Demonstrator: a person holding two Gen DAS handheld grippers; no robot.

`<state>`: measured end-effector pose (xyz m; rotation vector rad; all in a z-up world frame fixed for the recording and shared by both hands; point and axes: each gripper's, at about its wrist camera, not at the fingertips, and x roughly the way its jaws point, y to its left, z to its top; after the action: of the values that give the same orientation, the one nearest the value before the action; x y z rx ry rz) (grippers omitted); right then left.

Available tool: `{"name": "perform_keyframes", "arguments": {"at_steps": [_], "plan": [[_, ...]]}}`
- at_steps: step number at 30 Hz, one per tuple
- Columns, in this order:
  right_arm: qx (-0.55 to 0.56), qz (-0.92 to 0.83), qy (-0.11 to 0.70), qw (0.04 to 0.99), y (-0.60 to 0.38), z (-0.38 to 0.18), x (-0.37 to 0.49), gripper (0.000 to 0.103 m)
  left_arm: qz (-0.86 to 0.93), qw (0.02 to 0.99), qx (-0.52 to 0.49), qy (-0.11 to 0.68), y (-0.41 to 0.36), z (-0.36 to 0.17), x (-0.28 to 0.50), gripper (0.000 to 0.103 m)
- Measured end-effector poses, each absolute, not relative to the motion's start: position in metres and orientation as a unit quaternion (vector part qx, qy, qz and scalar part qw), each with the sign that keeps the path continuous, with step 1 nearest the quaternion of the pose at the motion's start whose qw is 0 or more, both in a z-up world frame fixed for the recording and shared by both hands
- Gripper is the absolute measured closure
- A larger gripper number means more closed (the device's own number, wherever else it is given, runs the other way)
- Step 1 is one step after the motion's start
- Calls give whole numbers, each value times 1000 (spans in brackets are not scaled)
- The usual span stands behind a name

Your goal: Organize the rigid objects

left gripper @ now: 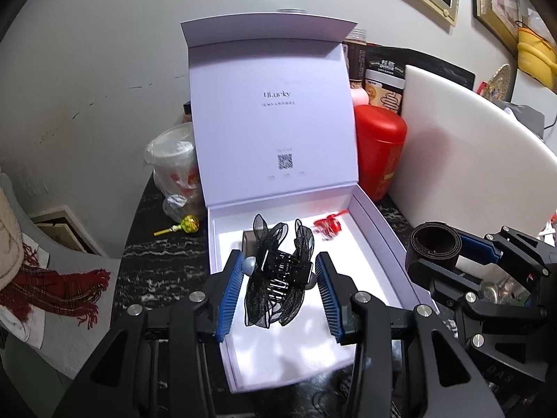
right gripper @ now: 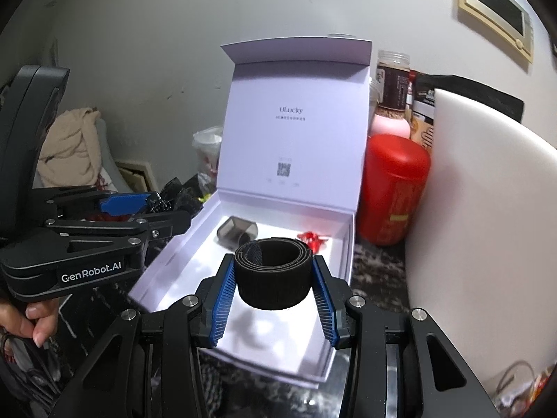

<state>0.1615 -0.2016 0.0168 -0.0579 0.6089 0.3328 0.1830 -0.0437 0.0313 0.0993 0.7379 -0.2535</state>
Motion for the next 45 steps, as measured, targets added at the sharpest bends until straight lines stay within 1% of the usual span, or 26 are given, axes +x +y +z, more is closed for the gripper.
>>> {"name": "perform_keyframes", "arguments": {"at_steps": [21,31,36,39,45], "plan": [[-35,155,301,940,-197,13,240,61,-123,916,62,377,-50,9,255,61],[-42,143,323,935,-192,-6,281,61,-126,903,53,407,-51,-16,293,61],[-53,130,347,927,-189,-23,298,61,-128,897,57,419,-55,-26,300,61],[-58,126,362,922,-188,-30,302,61,-128,894,68,424,-59,-33,302,61],[-69,116,367,921,-188,-34,302,61,-136,886,69,439,-64,-43,305,61]]}}
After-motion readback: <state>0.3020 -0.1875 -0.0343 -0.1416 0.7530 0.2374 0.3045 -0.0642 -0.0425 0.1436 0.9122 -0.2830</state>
